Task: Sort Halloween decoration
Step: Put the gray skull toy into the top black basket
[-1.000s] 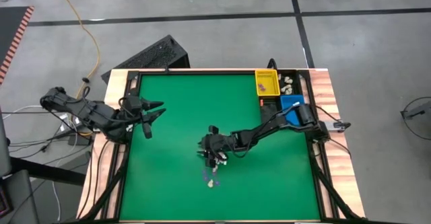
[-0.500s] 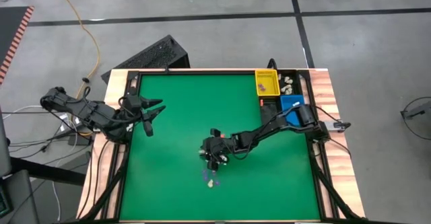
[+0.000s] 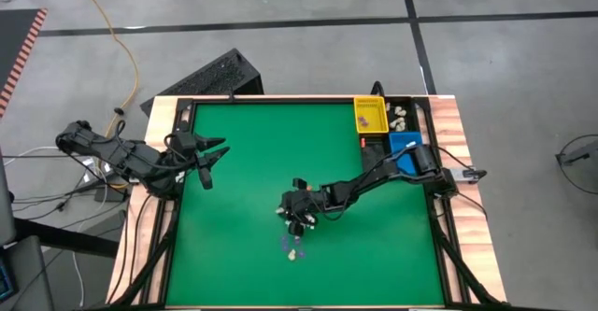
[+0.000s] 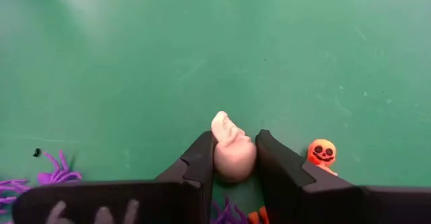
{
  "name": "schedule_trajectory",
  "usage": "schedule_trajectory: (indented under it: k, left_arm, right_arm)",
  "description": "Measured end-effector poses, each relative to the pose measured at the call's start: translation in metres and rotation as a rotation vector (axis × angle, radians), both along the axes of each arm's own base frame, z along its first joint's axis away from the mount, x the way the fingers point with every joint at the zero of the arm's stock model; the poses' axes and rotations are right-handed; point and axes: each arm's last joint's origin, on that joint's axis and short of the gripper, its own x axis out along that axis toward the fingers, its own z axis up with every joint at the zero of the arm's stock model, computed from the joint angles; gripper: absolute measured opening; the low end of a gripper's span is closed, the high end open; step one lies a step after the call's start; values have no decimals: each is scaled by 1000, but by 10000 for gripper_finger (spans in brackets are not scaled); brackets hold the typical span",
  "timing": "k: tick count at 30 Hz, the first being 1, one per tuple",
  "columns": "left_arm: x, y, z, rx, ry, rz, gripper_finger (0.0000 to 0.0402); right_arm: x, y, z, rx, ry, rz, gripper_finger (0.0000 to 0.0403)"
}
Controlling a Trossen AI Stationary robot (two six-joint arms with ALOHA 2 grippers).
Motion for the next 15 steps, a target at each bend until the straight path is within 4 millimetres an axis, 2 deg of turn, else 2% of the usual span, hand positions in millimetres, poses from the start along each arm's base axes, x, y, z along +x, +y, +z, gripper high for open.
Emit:
schedule_trajectory:
  k: [10,15]
  left_arm:
    - [0,0,0,-1,0,0,114]
    - [0,0,0,0,0,0,114]
  right_arm:
    - [2,-7,2,-1,-12,12,101]
    - [2,-18,20,-29,-53,23,101]
